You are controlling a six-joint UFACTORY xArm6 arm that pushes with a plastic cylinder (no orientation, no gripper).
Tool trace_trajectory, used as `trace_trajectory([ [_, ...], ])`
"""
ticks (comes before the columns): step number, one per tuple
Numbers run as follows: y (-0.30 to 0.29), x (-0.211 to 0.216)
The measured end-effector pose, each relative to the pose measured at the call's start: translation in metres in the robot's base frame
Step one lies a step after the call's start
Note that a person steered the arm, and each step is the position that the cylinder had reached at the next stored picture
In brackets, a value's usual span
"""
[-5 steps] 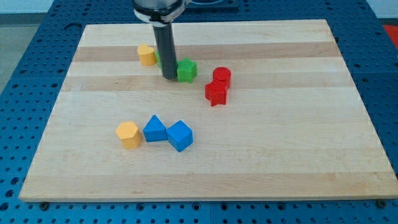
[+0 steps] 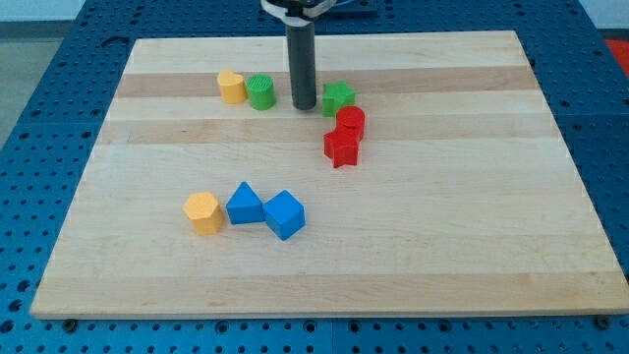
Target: Push green circle closer to the green star
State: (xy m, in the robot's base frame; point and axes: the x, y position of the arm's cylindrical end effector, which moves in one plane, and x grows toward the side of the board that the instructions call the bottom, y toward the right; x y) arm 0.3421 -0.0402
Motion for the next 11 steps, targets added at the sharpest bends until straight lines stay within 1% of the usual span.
trace_trajectory([
  [1, -0.019, 0.014],
  [2, -0.069, 0.023],
  [3, -0.104, 0.016],
  [4, -0.105, -0.007],
  [5, -0.075, -0.039],
  [6, -0.044, -0.055],
  [7, -0.013, -0.055],
  [8, -0.016, -0.058],
  [9, -0.041, -0.056],
  [10, -0.057, -0.020],
  [11, -0.056, 0.001],
])
